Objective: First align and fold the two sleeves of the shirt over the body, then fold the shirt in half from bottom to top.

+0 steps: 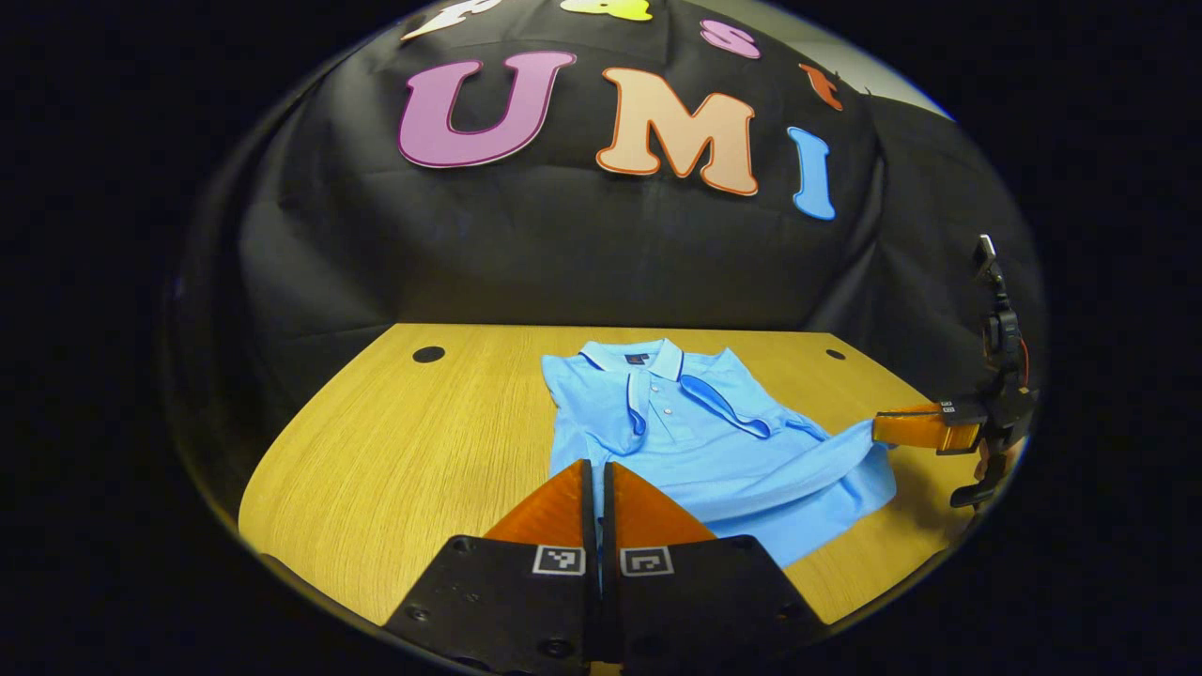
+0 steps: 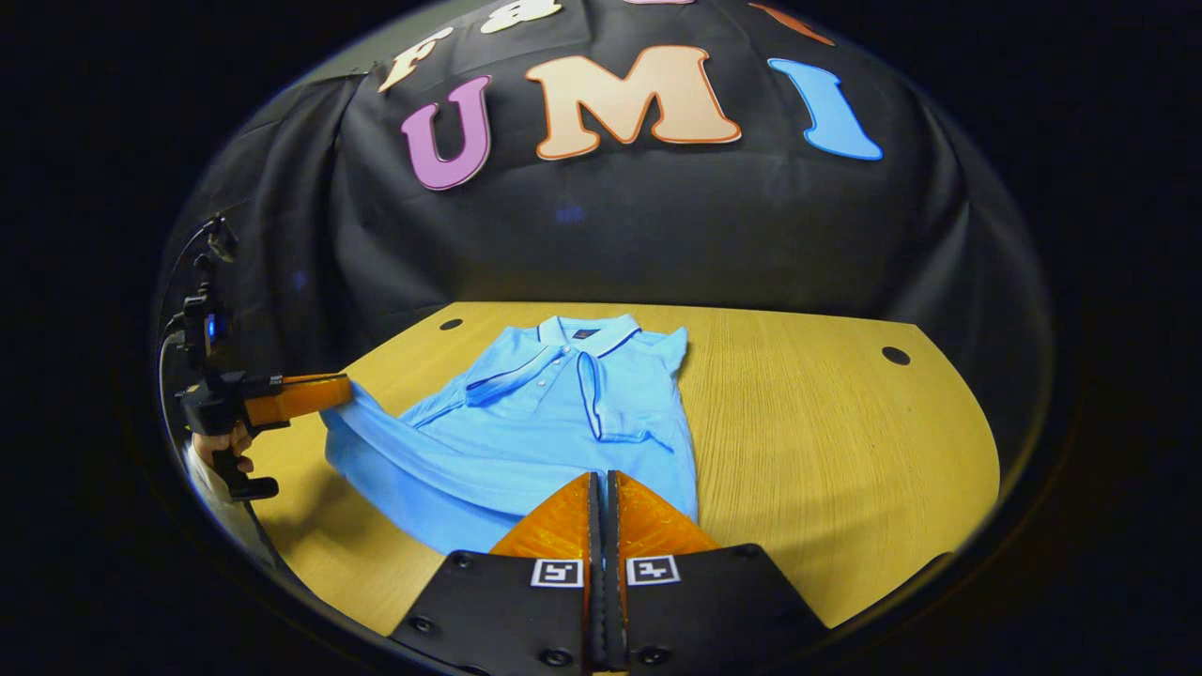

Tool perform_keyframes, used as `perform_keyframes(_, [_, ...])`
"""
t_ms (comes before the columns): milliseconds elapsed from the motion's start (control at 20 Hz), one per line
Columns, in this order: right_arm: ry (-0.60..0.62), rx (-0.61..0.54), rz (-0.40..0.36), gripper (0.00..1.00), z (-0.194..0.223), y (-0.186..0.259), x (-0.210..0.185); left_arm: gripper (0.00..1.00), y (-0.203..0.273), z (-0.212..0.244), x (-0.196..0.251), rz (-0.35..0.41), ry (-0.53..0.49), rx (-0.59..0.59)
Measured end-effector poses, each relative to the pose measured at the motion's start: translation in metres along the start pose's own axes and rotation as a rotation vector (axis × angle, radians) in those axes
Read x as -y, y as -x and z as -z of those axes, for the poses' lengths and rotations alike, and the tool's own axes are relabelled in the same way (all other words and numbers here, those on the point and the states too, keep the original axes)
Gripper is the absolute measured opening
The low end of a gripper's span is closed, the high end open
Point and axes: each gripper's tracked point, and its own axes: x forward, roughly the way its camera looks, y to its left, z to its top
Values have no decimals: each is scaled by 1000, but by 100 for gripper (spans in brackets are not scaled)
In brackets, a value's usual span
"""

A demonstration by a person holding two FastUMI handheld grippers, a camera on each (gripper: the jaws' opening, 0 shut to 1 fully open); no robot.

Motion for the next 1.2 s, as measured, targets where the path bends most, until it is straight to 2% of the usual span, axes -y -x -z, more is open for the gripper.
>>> perform_keyframes(250, [15, 7, 53, 2, -40, -56, 21, 0, -47, -31, -14, -13, 10, 6])
perform_keyframes(300, [11, 4, 60, 0, -44, -67, 25, 0, -56, -37, -17, -16, 4, 13])
perform_keyframes(400, [10, 15, 85, 3, -57, -90, 37, 0, -76, -48, -21, -26, -7, 21])
perform_keyframes(650, [-69, 36, 122, 2, -75, -147, 56, 0, -129, -59, -35, -84, -23, 11])
perform_keyframes(900, [-55, 60, 150, 2, -87, -184, 69, 0, -178, -66, -50, -137, -31, 20])
perform_keyframes(1200, [-24, 62, 188, 2, -91, -211, 79, 0, -208, -66, -72, -233, -119, 32])
